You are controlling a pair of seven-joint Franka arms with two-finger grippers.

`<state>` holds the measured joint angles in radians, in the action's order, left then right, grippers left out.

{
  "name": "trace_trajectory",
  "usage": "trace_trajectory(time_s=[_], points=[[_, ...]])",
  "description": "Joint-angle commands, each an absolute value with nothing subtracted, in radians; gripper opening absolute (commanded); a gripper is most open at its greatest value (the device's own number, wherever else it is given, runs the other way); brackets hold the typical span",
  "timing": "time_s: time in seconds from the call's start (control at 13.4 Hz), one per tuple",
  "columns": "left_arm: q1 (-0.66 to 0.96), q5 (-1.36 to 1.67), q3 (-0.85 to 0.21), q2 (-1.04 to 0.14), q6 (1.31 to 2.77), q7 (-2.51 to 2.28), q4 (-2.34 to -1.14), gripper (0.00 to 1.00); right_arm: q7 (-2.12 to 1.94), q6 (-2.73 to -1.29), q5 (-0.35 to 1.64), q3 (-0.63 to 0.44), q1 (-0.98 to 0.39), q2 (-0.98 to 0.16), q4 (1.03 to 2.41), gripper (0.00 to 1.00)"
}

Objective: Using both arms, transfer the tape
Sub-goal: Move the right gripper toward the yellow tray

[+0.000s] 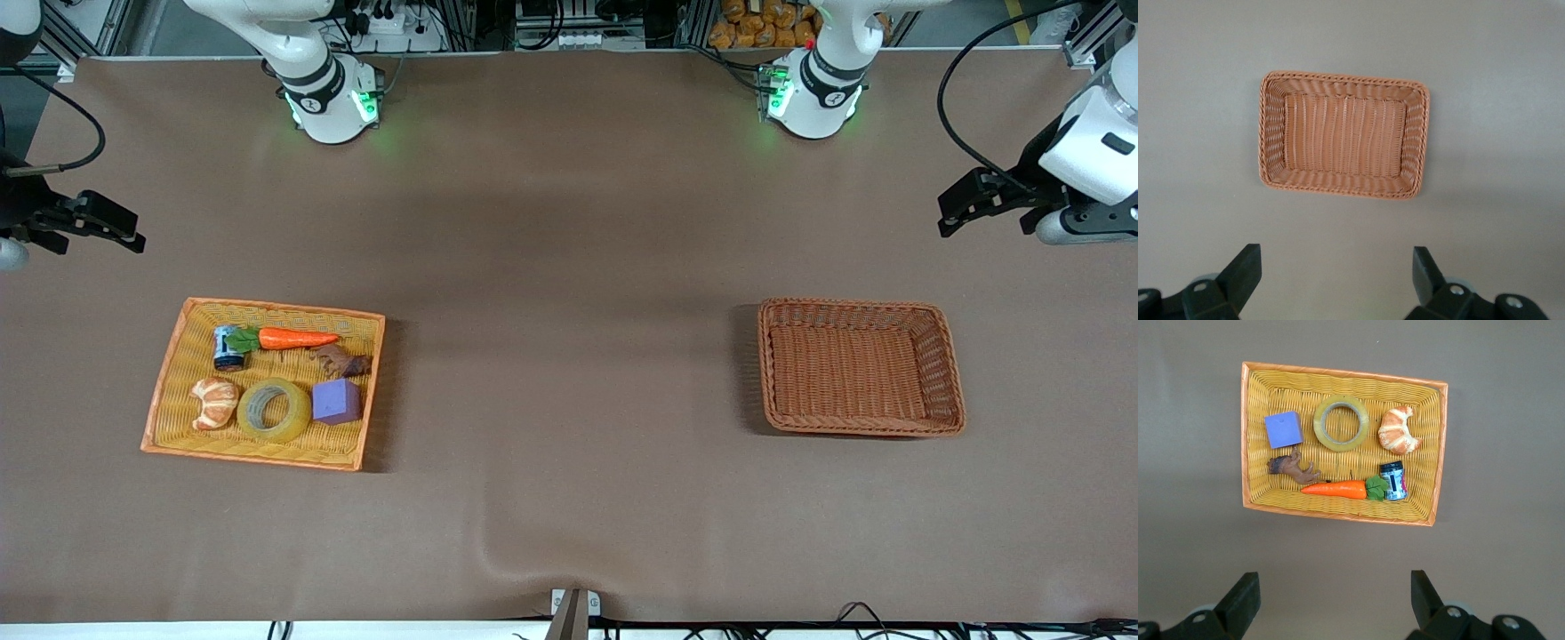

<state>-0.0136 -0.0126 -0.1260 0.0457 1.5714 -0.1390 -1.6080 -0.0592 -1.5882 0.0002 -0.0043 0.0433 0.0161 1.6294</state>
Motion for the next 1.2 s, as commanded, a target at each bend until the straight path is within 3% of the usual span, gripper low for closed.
trace_trajectory(time_s=[0.0, 0.45, 1.12], points=[[-0.020, -0.028, -0.129, 0.023, 1.531, -0.140, -1.557, 1.00, -0.057, -1.591, -0.018, -0.012, 0.032, 0.035, 1.649, 1.00], [-0.021, -0.031, -0.121, 0.008, 1.522, -0.138, -1.526, 1.00, -0.054, -1.598, -0.020, -0.012, 0.025, 0.019, 1.654, 1.00], [-0.006, -0.025, -0.140, 0.008, 1.520, -0.155, -1.532, 1.00, -0.066, -1.796, -0.014, -0.011, -0.011, -0.201, 1.647, 1.00]])
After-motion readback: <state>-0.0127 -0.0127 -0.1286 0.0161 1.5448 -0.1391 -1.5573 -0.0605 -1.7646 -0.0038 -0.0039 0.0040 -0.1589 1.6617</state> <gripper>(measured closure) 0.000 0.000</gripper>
